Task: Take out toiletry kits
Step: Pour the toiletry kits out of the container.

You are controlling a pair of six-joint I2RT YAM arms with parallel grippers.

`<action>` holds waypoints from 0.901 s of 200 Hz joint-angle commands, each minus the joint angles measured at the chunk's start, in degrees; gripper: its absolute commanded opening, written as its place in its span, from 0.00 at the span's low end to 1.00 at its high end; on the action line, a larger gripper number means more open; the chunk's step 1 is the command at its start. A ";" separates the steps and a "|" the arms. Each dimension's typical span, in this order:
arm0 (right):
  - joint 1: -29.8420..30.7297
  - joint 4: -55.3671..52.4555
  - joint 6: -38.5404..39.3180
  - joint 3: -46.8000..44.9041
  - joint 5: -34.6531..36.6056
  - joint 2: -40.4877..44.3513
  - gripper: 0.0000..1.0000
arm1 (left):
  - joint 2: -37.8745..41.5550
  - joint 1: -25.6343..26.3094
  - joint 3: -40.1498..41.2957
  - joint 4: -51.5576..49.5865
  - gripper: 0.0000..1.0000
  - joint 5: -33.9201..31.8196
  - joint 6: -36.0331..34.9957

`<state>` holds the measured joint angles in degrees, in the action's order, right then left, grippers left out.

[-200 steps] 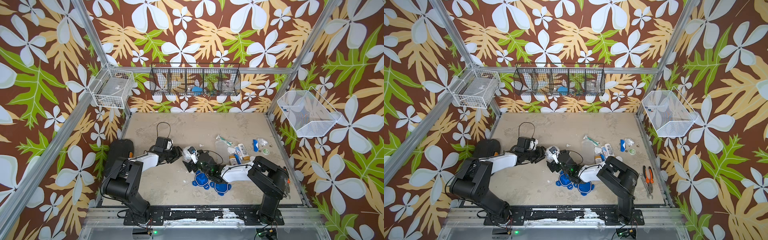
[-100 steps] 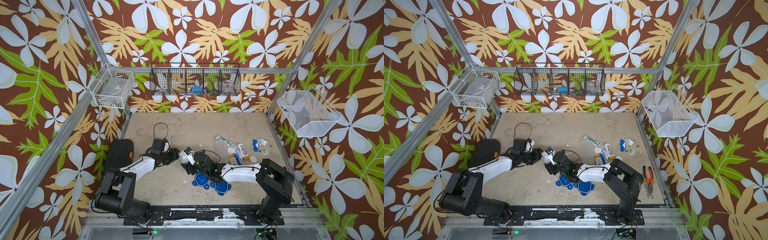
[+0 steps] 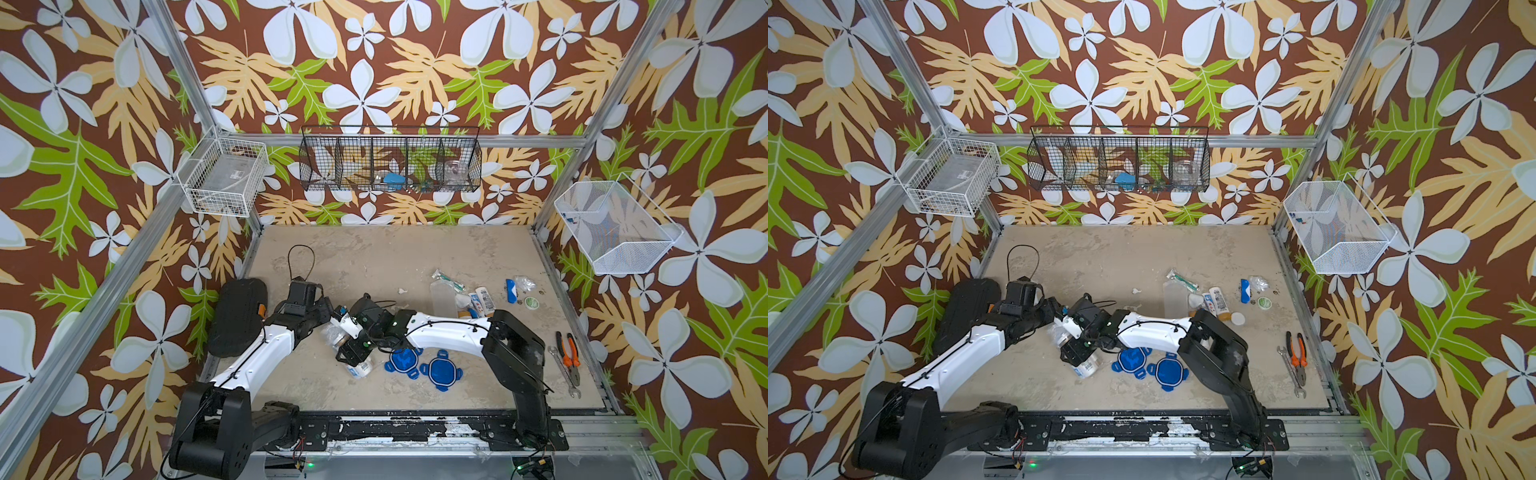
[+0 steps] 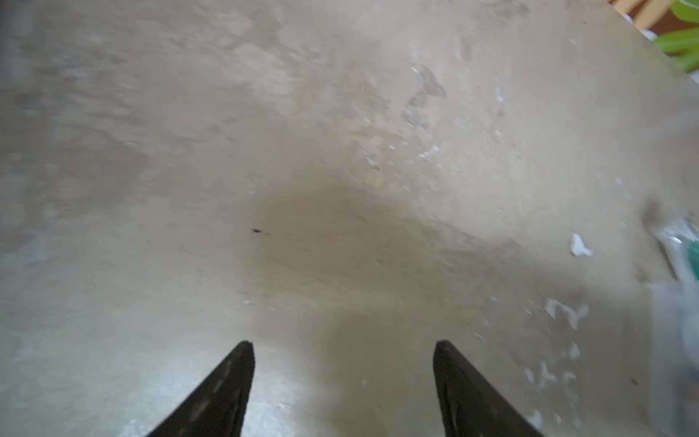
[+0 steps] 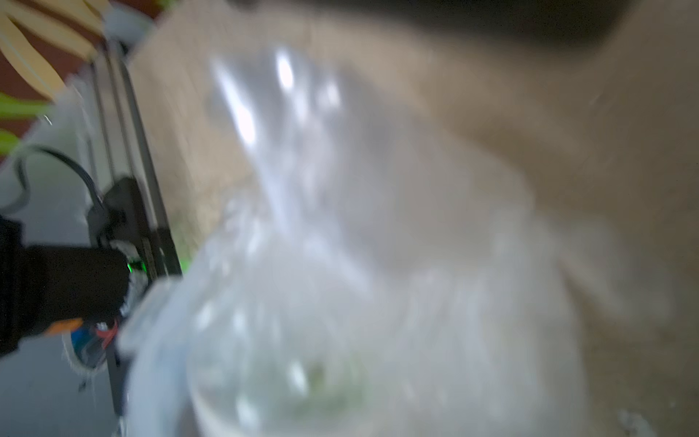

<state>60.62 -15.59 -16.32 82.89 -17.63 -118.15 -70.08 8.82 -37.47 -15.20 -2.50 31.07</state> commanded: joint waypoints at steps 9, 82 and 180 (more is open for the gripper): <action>-0.16 -11.91 -1.05 4.05 3.31 -3.58 0.77 | -0.94 -0.22 -0.17 0.04 0.76 0.02 -0.64; 0.27 1.83 -5.61 -9.77 5.15 14.13 1.00 | -3.31 -0.38 0.82 2.69 0.75 3.99 1.71; 3.86 12.31 -2.53 -23.77 11.76 15.77 0.96 | 16.00 -0.47 1.77 -3.58 0.71 2.99 1.61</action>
<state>64.03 -4.86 -20.47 58.30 -9.02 -100.82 -58.08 8.47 -35.86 -16.16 2.33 32.91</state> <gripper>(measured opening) 0.971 0.709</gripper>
